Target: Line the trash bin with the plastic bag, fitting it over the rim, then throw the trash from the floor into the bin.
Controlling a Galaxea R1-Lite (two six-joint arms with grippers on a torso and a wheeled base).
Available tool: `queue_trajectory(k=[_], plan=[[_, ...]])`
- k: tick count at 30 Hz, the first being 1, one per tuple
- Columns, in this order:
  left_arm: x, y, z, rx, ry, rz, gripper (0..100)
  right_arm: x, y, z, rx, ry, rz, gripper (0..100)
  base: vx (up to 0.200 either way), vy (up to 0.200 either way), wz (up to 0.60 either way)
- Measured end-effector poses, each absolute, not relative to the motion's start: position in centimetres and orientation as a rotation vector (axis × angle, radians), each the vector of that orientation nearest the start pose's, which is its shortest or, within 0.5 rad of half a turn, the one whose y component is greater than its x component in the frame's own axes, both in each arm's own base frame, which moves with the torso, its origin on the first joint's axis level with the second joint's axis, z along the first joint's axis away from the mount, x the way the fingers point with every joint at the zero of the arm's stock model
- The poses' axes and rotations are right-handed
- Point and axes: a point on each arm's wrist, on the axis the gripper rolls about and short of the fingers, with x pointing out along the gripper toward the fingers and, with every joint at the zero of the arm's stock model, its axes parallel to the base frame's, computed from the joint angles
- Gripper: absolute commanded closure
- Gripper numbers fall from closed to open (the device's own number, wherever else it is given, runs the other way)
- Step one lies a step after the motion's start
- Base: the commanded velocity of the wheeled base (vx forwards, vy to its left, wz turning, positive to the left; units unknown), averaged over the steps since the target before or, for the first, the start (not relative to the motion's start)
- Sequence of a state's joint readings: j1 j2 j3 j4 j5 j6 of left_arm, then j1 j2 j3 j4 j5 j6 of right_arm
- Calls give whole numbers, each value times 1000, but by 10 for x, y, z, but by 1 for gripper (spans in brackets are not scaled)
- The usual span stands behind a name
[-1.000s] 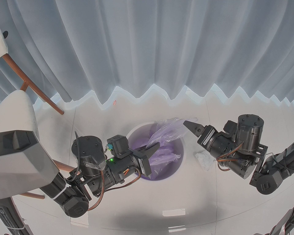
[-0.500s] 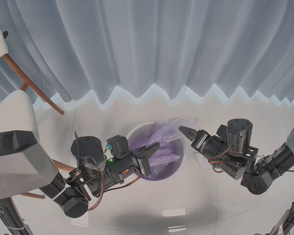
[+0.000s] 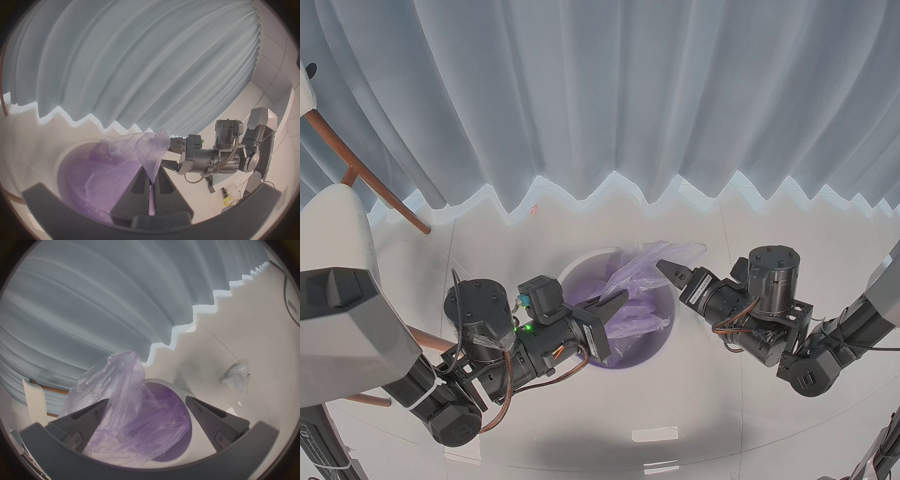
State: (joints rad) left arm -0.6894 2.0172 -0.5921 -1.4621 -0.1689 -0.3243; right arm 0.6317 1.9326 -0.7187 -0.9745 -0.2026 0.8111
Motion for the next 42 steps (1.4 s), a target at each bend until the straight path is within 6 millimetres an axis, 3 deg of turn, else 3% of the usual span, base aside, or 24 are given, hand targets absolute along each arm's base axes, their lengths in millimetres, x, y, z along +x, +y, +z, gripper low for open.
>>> queue_trajectory(k=[5,6,16,23,24,35,42], plan=[[253,-215,113,-314,103,-861,100,279,199,118,700,377,315,0,0,0,0],[253,-215,113,-314,103,-861,100,280,200,118,701,375,316,100,0,0,0],[251,-216,112,-312,107,-871,100,281,205,116,730,387,319,100,0,0,0],[248,-217,113,-319,79,-876,100,267,198,121,731,395,326,100,0,0,0],[247,-217,113,-316,75,-878,0,265,196,121,724,395,330,100,0,0,0],[243,-214,118,-327,60,-864,0,252,179,147,751,412,507,100,0,0,0],[235,-202,110,-288,189,-797,0,247,160,159,753,426,516,100,0,0,0]])
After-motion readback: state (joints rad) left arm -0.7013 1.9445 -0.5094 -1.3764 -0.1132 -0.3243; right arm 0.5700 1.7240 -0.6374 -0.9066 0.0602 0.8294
